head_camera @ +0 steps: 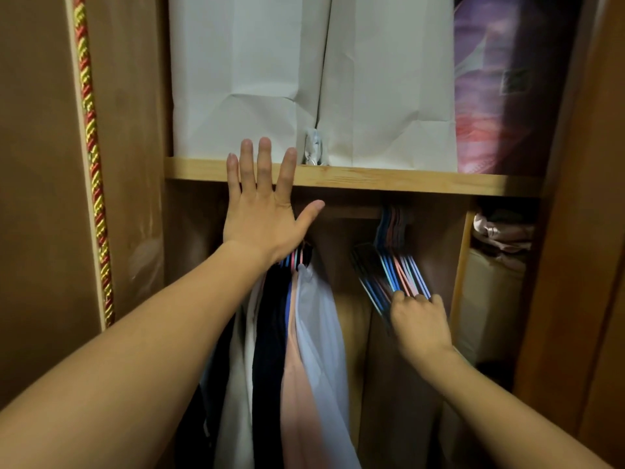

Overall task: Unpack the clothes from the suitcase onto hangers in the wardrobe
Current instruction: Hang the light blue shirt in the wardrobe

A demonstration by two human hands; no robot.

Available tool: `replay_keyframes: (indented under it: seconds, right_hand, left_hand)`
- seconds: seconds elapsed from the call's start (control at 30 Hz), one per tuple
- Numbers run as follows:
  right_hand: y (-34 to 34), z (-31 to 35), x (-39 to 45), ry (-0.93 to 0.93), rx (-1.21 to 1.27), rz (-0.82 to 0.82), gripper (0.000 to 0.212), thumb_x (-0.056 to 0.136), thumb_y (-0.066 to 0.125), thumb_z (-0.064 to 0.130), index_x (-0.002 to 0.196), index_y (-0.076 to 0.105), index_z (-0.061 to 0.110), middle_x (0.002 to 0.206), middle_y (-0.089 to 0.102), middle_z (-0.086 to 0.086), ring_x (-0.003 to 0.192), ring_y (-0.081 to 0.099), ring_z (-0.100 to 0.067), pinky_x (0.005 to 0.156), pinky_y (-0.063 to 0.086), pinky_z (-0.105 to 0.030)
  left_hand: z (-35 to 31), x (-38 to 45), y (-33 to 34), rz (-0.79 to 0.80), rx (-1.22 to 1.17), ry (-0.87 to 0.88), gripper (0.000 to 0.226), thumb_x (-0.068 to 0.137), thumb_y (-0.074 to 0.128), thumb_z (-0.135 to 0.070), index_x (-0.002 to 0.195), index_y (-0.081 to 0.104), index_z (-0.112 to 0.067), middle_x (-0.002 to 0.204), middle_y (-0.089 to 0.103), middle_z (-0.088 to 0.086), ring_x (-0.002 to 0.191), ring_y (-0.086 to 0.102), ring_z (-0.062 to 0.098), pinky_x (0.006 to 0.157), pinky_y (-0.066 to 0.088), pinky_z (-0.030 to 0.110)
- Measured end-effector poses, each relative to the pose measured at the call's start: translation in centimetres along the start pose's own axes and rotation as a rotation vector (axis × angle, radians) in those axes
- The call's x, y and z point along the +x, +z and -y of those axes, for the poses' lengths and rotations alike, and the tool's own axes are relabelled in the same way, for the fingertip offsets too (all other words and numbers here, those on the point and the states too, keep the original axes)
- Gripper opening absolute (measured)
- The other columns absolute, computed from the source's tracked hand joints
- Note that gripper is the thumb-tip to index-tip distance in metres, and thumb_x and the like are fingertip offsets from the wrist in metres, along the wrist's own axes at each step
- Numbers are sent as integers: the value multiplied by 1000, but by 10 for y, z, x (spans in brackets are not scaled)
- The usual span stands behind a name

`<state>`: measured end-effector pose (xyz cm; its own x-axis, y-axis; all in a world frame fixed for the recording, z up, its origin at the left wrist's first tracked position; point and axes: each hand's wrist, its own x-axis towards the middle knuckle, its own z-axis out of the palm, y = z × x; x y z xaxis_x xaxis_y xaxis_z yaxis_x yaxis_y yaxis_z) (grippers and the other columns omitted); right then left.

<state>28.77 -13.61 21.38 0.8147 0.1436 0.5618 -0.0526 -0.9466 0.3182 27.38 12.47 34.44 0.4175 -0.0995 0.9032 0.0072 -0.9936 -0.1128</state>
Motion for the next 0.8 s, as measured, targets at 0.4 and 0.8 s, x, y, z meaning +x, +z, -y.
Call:
replay_keyframes:
  seconds: [0.4, 0.8]
  right_hand:
    - [-15, 27, 0, 163, 635, -346, 16, 95, 55, 17, 99, 67, 7, 70, 68, -20, 66, 64, -42, 61, 48, -44]
    - [88, -18, -359, 196, 832, 18, 28, 104, 44, 28, 124, 63, 23, 80, 68, 1, 73, 62, -19, 69, 42, -36]
  left_hand:
    - [-9, -4, -5, 60, -2, -63, 87, 98, 18, -70, 159, -16, -18, 165, -17, 23, 151, -19, 44, 122, -7, 60]
    - [-239, -306, 34, 543, -1262, -754, 17, 83, 55, -26, 98, 55, -19, 102, 61, 19, 92, 61, 36, 87, 53, 48]
